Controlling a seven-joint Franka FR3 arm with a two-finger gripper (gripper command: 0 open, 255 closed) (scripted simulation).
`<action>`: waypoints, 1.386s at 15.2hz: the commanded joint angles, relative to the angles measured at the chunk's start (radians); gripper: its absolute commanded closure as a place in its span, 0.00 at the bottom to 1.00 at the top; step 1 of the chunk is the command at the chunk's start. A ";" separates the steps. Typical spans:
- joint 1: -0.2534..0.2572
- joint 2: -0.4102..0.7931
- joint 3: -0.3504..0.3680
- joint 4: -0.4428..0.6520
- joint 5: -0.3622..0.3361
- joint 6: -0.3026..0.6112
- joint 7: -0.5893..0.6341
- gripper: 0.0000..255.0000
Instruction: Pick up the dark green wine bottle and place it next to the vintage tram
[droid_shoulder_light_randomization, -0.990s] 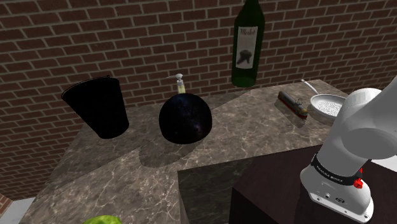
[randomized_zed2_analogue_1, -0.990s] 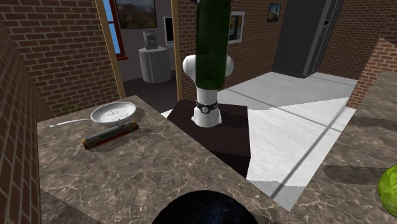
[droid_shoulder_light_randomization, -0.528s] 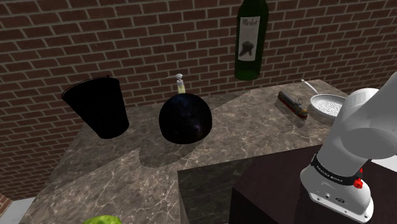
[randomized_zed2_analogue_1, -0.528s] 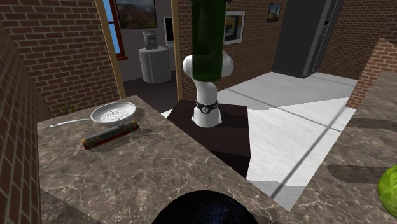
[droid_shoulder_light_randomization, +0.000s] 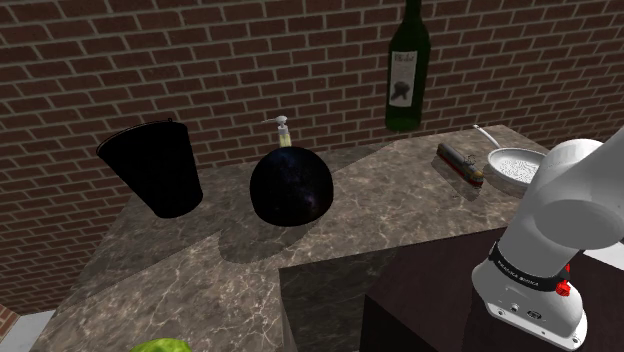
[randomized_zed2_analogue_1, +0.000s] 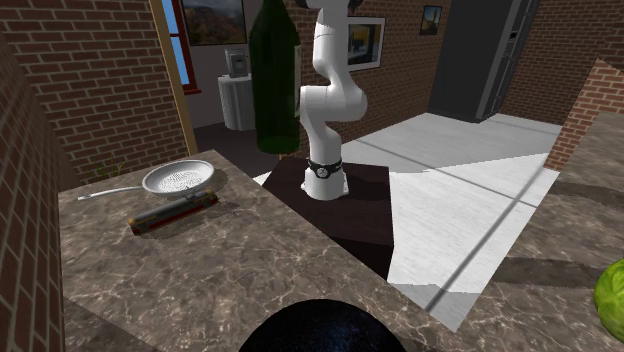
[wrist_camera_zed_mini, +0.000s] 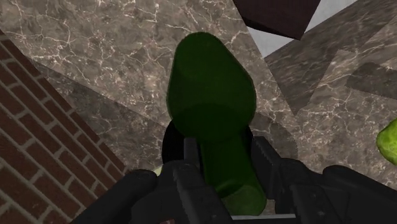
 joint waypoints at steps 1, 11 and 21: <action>-0.008 -0.017 -0.030 -0.060 -0.011 0.046 -0.038 1.00; -0.053 -0.012 -0.203 -0.245 -0.064 0.248 -0.238 1.00; -0.085 0.108 -0.383 -0.304 -0.069 0.436 -0.435 1.00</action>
